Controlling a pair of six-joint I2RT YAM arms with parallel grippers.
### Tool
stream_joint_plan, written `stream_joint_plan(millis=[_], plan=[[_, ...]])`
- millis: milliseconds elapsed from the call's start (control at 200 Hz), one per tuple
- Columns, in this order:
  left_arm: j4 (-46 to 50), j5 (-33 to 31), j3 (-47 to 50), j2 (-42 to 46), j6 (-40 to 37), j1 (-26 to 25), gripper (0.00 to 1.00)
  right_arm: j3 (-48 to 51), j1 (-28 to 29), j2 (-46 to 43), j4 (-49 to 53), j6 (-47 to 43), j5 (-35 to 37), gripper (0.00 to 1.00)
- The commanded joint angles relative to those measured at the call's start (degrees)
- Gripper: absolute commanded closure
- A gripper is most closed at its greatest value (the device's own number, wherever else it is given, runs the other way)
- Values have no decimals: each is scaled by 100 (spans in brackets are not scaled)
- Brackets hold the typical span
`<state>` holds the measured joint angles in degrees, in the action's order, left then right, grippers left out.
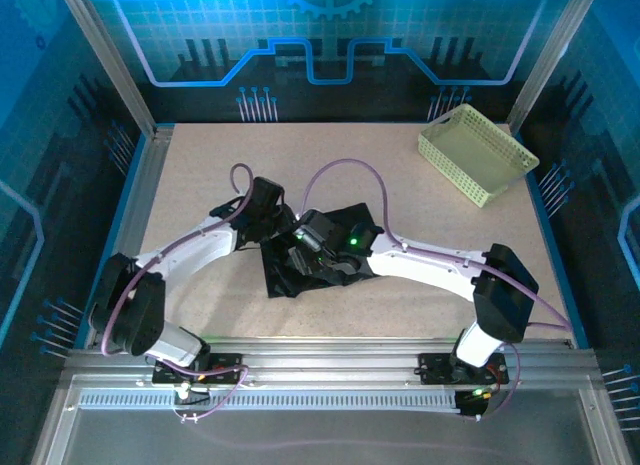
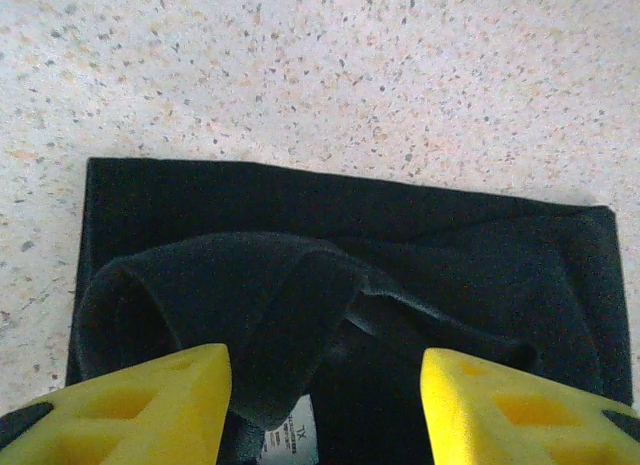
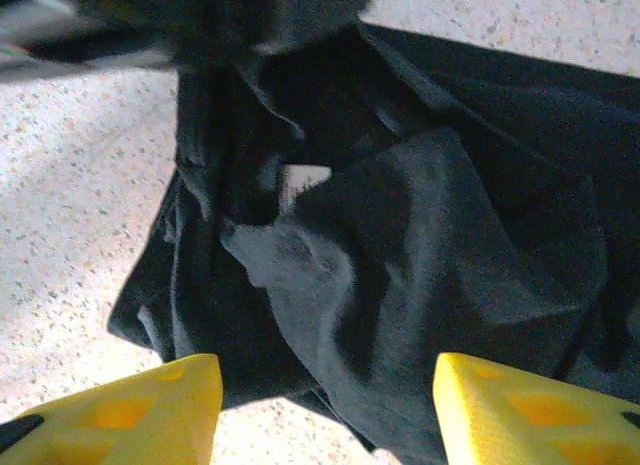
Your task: Fold the inside-out t-shirt
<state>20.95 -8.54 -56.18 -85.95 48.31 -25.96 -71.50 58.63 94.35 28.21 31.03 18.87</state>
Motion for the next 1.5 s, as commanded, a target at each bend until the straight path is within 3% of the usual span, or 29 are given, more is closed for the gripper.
stream_joint_plan(millis=[0, 550, 720, 1010, 1161, 1496], plan=[[119, 193, -251, -203, 158, 103, 47, -169, 96, 315, -307, -81, 500, 41], [-298, 436, -139, -740, 199, 554, 65, -912, 71, 1489, -312, -163, 920, 43], [-385, 493, -123, -850, 166, 619, 73, -1041, 80, 1672, -199, -148, 1034, 53], [-407, 502, -112, -901, 135, 702, 85, -806, 226, 1357, -330, -206, 1019, 90], [-432, 476, -95, -854, 96, 741, 92, -537, 361, 1044, -416, -80, 1036, 95], [-515, 520, 101, -696, 48, 898, 93, 318, 920, 400, -1036, -197, 1016, 96]])
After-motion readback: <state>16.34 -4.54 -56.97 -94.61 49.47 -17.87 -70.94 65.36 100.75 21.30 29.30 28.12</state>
